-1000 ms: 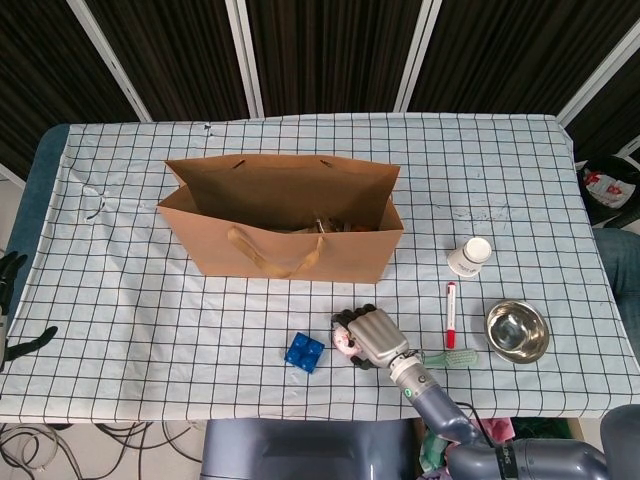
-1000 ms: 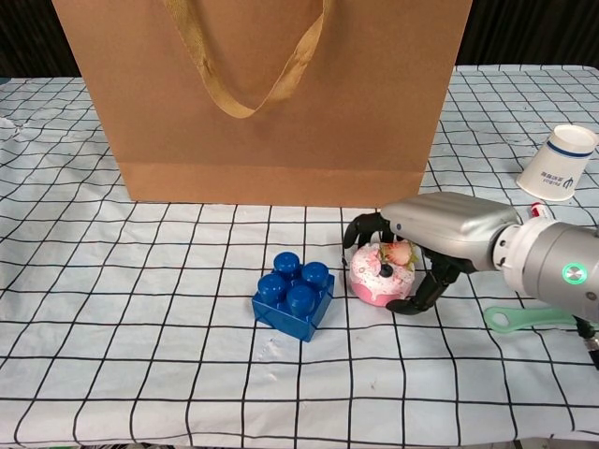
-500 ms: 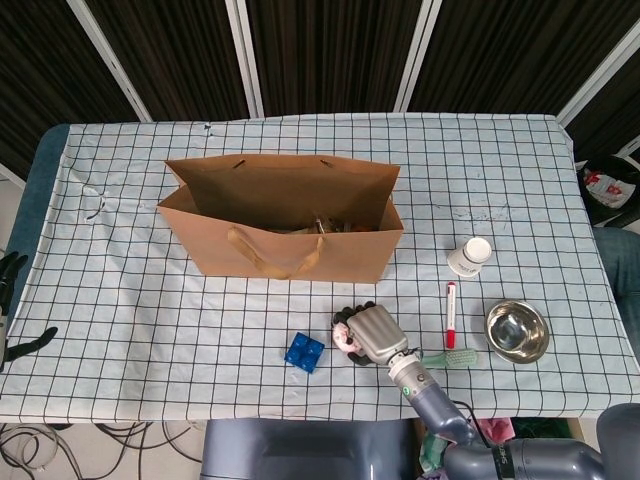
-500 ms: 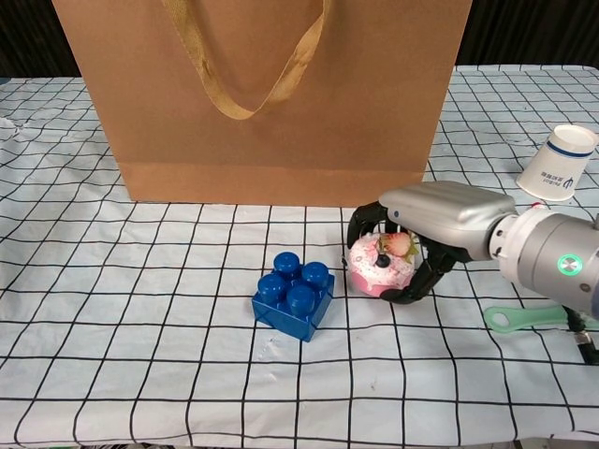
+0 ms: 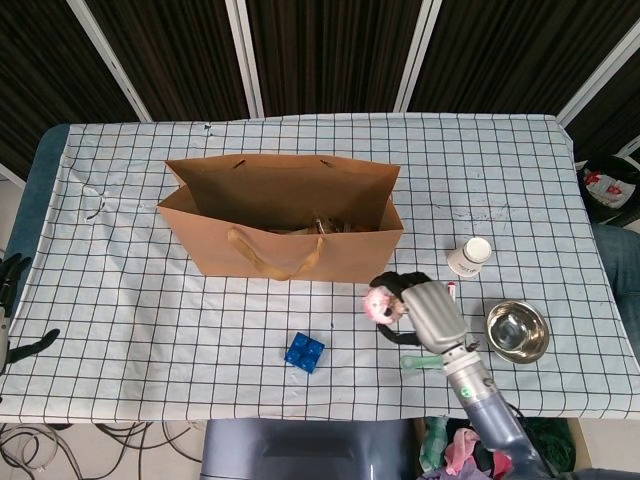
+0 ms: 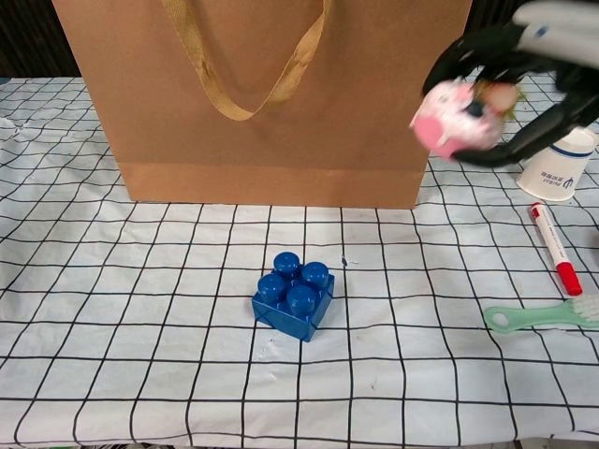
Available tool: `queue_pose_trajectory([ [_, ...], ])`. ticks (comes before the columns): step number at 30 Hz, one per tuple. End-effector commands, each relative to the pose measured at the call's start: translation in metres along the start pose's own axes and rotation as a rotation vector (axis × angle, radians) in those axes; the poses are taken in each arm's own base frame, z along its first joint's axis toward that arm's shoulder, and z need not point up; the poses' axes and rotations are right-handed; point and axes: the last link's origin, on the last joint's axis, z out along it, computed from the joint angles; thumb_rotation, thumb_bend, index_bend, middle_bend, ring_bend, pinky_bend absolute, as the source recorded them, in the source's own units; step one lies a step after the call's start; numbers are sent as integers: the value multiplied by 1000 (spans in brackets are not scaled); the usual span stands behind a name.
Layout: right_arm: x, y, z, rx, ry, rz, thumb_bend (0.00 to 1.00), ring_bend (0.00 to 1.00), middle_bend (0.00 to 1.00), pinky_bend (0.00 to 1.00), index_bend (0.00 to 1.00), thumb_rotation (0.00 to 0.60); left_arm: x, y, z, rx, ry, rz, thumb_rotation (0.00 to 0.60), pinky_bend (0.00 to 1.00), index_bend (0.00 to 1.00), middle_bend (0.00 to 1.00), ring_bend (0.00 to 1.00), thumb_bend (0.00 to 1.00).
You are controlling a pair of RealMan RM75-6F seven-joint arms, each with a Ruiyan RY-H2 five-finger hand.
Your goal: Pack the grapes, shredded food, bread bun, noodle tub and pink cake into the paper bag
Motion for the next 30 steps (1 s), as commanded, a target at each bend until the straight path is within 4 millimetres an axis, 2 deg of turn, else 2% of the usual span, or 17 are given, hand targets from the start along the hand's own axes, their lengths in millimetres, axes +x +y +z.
queue_pose_trajectory([
  [1, 43, 7, -20, -40, 161, 13, 470, 479, 386, 324, 457, 600, 0, 0, 0, 1, 3, -1, 600, 0, 96, 50, 0, 75],
  [8, 74, 7, -23, -41, 293, -35, 468, 476, 383, 323, 457, 600, 1, 0, -1, 1, 6, -5, 600, 0, 95, 50, 0, 75],
  [14, 108, -1, -5, 38, 454, -20, 469, 476, 380, 322, 471, 600, 1, 0, -2, -1, 7, -5, 600, 0, 95, 49, 0, 75],
  [18, 123, -11, 19, 97, 482, 11, 468, 474, 377, 320, 473, 600, 2, -2, -1, 6, 11, -5, 600, 0, 96, 49, 0, 75],
  [22, 133, -23, 51, 129, 435, 8, 468, 474, 376, 318, 473, 600, 1, -3, 1, 20, 15, -1, 600, 0, 95, 49, 0, 76],
  [24, 134, -27, 65, 132, 409, 25, 468, 474, 377, 315, 474, 600, 1, -3, 2, 22, 13, 0, 600, 0, 95, 49, 0, 76],
  [30, 130, -41, 122, 131, 324, 105, 468, 474, 380, 314, 482, 600, -1, -3, 3, 28, 6, 6, 600, 0, 95, 49, 0, 76],
])
